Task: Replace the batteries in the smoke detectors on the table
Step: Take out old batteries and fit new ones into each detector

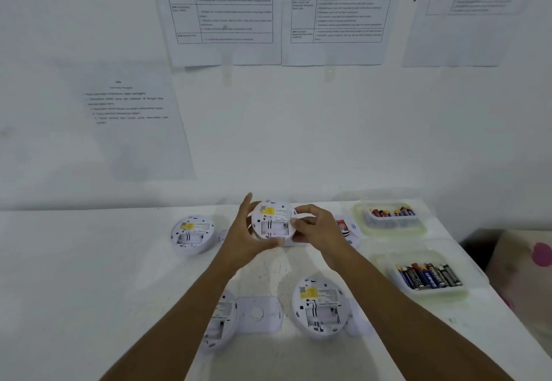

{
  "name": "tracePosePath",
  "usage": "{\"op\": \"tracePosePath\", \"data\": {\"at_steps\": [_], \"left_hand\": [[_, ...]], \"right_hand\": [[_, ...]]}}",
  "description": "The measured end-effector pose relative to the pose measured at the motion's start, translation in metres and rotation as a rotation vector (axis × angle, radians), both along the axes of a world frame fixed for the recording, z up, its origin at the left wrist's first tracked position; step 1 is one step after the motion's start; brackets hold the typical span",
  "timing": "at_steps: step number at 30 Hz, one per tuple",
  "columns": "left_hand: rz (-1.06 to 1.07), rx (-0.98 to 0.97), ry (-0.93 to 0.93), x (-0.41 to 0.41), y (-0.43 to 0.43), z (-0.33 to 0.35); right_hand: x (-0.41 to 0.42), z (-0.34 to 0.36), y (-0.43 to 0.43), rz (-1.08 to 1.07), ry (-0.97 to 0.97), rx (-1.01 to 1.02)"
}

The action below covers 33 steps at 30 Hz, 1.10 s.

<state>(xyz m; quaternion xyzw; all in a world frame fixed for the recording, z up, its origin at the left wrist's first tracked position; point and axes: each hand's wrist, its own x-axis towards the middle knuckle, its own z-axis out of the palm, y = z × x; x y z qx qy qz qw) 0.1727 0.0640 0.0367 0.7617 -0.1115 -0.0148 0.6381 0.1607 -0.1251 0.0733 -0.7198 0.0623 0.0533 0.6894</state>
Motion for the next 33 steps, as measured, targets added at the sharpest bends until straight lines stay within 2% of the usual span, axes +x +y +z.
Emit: {"op": "tracePosePath", "data": {"at_steps": [3,5,9,14,17,20,23,27,33], "left_hand": [[0.002,-0.431,0.22,-0.006,-0.013,0.01],[-0.042,-0.693,0.377,-0.008,-0.026,0.016],[-0.067,-0.991,0.574,-0.005,-0.053,0.022],[-0.121,-1.056,0.632,-0.005,-0.088,0.03],[-0.131,-1.104,0.671,-0.002,-0.106,0.03],[-0.149,-1.138,0.7,0.003,-0.12,0.026],[-0.188,-1.172,0.737,0.009,-0.131,0.023],[-0.206,-1.167,0.716,0.014,-0.143,0.021],[-0.188,-1.139,0.707,0.019,-0.155,0.025]], "right_hand": [[-0.005,0.005,-0.003,-0.01,-0.026,0.102],[-0.009,0.008,-0.005,-0.022,-0.065,0.087],[-0.011,0.011,-0.019,-0.14,-0.264,-0.425],[-0.006,0.022,-0.065,-0.077,-0.348,-0.667],[0.001,0.032,-0.097,0.008,-0.326,-0.697],[0.013,0.045,-0.135,-0.042,-0.317,-0.693],[0.031,0.048,-0.179,-0.066,-0.207,-0.755],[0.059,0.036,-0.224,0.059,-0.039,-0.979],[0.09,0.014,-0.235,0.223,0.036,-1.238]]}}
